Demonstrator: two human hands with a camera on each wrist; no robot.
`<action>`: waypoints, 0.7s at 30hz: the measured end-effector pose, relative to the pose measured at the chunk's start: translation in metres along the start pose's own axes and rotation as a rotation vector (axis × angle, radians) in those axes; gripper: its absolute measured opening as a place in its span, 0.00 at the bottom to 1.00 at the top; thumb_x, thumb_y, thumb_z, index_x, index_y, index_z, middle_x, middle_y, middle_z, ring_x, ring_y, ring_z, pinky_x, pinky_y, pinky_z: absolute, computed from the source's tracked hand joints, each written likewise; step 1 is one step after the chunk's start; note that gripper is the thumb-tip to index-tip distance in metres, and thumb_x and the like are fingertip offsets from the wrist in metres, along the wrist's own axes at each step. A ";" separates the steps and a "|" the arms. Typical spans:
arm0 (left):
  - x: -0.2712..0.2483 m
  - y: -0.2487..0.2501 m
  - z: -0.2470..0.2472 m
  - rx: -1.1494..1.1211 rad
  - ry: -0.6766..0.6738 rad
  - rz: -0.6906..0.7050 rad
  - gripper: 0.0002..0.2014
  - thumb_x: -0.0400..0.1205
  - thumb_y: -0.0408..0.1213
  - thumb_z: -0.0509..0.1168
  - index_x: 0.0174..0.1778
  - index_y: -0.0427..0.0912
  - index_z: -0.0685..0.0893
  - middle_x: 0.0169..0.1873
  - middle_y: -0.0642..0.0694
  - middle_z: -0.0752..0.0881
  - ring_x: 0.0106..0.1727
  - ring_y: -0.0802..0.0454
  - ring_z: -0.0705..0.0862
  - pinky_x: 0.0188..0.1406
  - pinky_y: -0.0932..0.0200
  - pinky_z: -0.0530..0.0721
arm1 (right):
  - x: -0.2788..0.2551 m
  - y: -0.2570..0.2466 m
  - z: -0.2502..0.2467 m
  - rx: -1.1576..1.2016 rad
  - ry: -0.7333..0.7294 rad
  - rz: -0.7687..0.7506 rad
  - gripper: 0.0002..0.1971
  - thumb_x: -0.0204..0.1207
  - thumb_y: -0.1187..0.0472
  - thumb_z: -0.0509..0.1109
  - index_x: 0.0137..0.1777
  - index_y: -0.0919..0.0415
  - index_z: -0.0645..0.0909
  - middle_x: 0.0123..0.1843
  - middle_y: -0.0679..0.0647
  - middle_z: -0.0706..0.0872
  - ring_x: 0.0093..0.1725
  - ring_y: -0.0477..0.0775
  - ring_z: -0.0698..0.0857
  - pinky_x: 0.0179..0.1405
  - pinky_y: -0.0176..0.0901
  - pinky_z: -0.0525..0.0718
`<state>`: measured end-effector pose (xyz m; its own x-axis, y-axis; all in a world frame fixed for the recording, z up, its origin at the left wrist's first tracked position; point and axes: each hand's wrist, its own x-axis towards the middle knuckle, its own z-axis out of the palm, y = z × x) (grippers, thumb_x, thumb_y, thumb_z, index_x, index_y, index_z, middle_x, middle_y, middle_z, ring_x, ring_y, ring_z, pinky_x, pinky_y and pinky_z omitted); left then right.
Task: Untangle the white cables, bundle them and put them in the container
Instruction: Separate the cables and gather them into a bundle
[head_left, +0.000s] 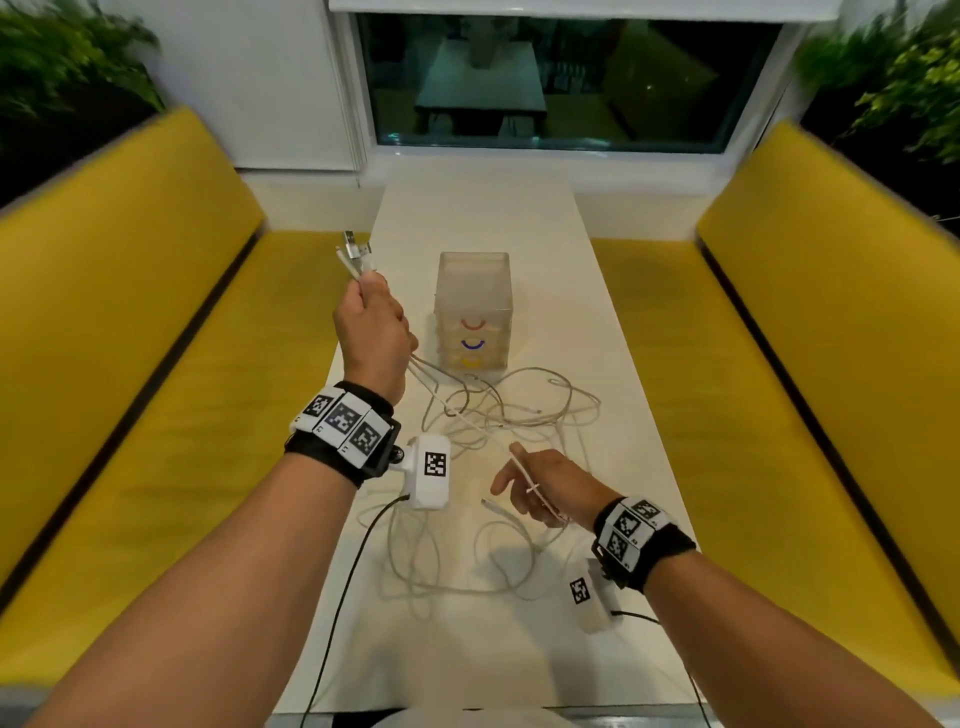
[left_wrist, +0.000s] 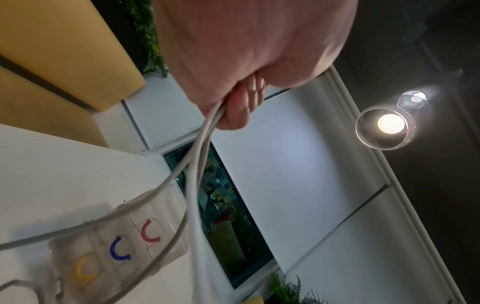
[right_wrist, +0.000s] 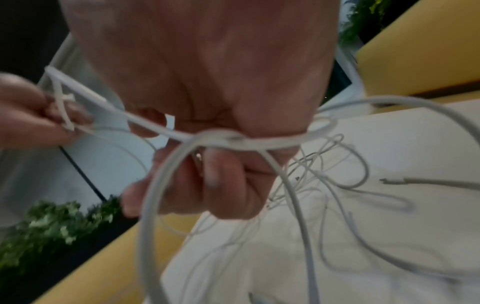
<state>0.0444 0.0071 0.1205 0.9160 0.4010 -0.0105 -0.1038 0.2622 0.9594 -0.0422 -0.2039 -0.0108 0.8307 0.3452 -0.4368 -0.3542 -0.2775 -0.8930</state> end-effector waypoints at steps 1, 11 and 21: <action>0.001 0.000 -0.001 -0.014 0.008 0.000 0.16 0.93 0.43 0.53 0.38 0.47 0.70 0.21 0.57 0.66 0.22 0.58 0.60 0.18 0.62 0.61 | 0.000 -0.005 -0.002 0.026 -0.040 0.013 0.37 0.85 0.31 0.53 0.49 0.65 0.90 0.28 0.57 0.81 0.20 0.51 0.70 0.20 0.36 0.62; 0.020 0.008 -0.030 0.036 0.184 0.087 0.16 0.93 0.43 0.52 0.39 0.47 0.73 0.25 0.53 0.66 0.22 0.59 0.63 0.19 0.61 0.63 | -0.016 -0.050 -0.069 0.271 -0.001 -0.216 0.18 0.82 0.48 0.69 0.39 0.64 0.83 0.24 0.53 0.71 0.22 0.51 0.68 0.30 0.46 0.71; -0.040 -0.018 0.006 0.411 -0.446 0.115 0.20 0.82 0.53 0.72 0.32 0.44 0.76 0.21 0.59 0.74 0.22 0.59 0.69 0.23 0.62 0.70 | -0.009 -0.088 -0.028 0.086 0.271 -0.336 0.12 0.90 0.57 0.61 0.49 0.62 0.82 0.29 0.55 0.66 0.24 0.49 0.62 0.26 0.45 0.57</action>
<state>0.0122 -0.0193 0.1054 0.9908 -0.0227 0.1335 -0.1354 -0.1560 0.9784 -0.0066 -0.2078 0.0748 0.9846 0.1523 -0.0862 -0.0698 -0.1099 -0.9915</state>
